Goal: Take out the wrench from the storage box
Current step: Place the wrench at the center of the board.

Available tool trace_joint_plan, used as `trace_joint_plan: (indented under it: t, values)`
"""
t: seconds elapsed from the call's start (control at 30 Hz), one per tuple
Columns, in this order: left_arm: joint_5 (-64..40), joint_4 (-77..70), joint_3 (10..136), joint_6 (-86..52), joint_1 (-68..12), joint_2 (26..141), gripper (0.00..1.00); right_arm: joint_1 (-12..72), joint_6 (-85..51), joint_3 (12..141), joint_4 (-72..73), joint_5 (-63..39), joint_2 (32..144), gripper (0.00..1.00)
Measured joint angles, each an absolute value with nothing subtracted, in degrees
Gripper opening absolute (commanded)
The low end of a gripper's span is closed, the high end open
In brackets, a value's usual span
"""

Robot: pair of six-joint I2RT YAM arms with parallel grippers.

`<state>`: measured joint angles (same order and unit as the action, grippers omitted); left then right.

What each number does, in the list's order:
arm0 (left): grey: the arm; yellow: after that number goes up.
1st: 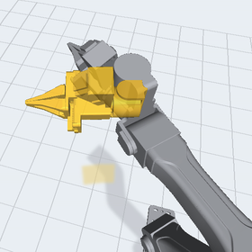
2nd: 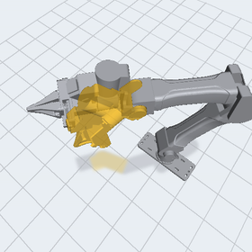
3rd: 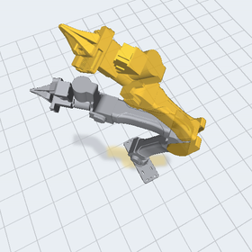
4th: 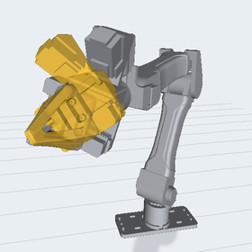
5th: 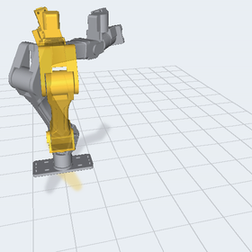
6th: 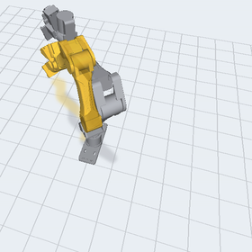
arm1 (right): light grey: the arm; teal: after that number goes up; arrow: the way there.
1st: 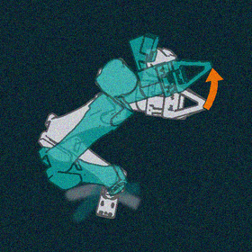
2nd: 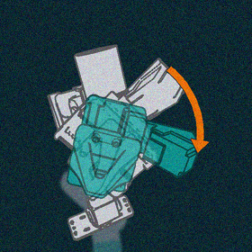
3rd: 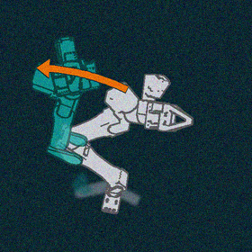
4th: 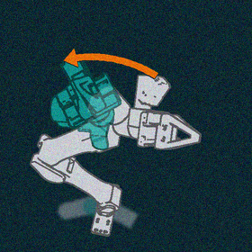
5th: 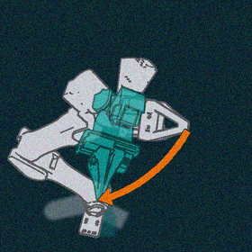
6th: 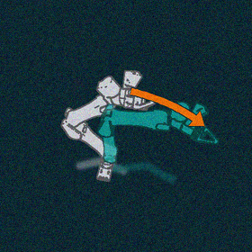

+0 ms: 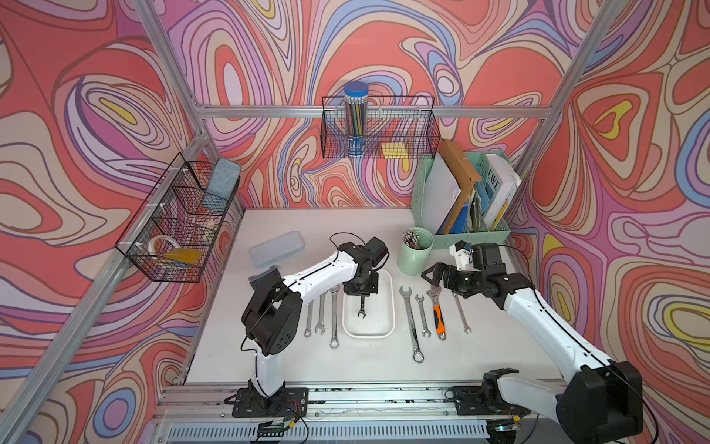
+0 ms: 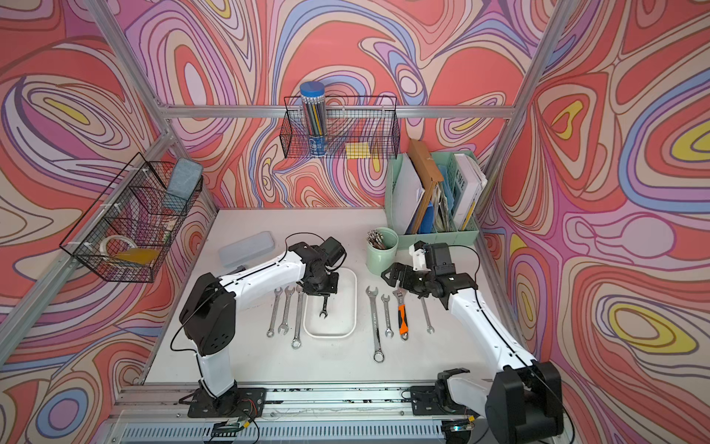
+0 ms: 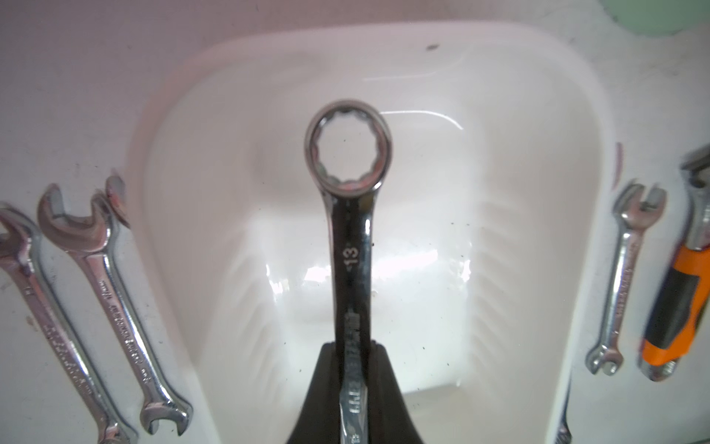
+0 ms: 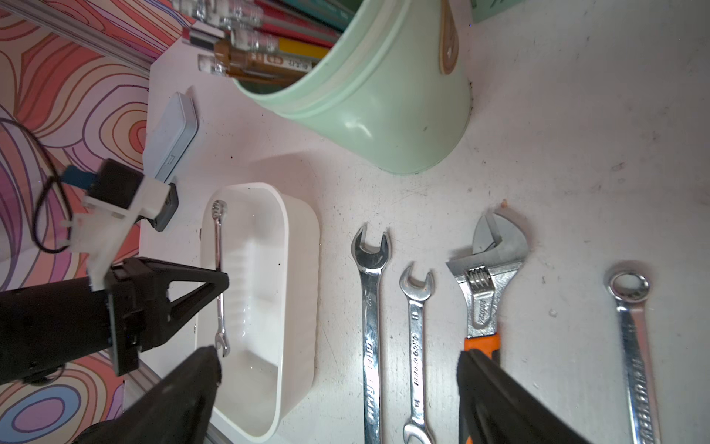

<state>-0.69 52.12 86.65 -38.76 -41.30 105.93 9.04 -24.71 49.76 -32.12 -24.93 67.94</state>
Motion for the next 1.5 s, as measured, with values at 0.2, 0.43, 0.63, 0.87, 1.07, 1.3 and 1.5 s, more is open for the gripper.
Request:
trace_joint_plan:
  t: [0.2, 0.43, 0.63, 0.87, 1.07, 1.3, 1.5]
  values:
    - [0.5, 54.8, 86.3, -36.3, -38.8, 99.9, 0.00, 9.0, -24.7, 49.8, -32.1, -25.1, 67.9, 0.98]
    - [3.1, 56.2, 77.1, -32.4, -30.1, 92.7, 0.00, 9.0, -24.8, 49.8, -32.1, -25.4, 67.9, 0.98]
    - [4.8, 55.7, 67.5, -29.4, -22.8, 90.9, 0.00, 9.0, -25.0, 49.8, -31.9, -25.9, 67.9, 0.98]
    - [5.8, 52.5, 62.1, -25.9, -16.6, 92.0, 0.01, 9.0, -25.2, 49.8, -31.2, -26.9, 67.9, 0.98]
    - [6.3, 50.1, 61.9, -25.0, -14.2, 96.4, 0.02, 9.0, -25.4, 49.8, -30.8, -27.4, 68.1, 0.98]
    - [7.0, 48.9, 61.9, -25.0, -14.2, 101.0, 0.04, 9.0, -25.6, 49.8, -30.3, -27.6, 68.2, 0.98]
    - [8.3, 48.9, 62.3, -24.9, -14.2, 102.5, 0.10, 9.0, -25.6, 49.6, -29.9, -27.7, 69.0, 0.98]
